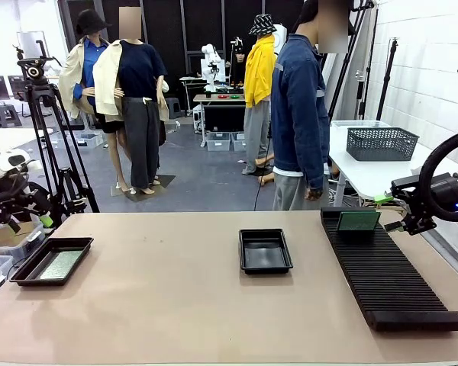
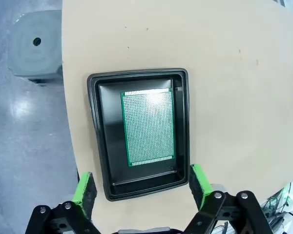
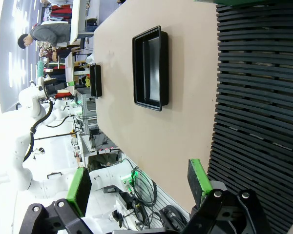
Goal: Inspect and transfer BCBs to ESD trays.
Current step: Pick up the ESD tray and place it on the left side of the table.
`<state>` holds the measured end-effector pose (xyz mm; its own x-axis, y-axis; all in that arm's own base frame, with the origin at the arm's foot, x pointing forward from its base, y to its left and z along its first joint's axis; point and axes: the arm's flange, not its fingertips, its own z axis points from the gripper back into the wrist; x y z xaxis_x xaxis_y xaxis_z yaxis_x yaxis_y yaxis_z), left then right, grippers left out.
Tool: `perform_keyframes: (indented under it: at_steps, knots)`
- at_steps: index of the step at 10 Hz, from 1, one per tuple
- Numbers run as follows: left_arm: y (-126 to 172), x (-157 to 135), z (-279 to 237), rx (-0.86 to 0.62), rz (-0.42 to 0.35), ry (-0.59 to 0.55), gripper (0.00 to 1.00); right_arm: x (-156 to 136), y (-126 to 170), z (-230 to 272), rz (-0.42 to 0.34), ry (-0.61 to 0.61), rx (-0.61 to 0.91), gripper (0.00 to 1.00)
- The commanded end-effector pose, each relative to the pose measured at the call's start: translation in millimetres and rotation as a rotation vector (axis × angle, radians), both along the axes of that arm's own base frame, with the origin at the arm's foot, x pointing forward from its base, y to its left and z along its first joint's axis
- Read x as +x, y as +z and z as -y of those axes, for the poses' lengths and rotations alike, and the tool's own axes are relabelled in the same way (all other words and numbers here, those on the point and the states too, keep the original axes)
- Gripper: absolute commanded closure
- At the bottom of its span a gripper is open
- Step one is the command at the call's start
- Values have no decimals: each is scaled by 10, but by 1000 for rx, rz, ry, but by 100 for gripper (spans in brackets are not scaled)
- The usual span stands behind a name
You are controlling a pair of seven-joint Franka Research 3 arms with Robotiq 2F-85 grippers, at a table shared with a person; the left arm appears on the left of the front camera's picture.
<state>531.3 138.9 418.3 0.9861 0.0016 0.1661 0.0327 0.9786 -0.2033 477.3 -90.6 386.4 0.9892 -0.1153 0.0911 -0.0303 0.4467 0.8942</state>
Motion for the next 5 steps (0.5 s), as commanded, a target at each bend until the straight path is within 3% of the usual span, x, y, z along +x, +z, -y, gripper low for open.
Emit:
perform_keyframes:
  at_steps: [1,5]
  knots:
    - [-36,26,37,-7,6,45,0,16,19,-12,-18,-4,-1,0]
    - [0,0,0,0,0,0,0,16,19,-12,-18,-4,-1,0]
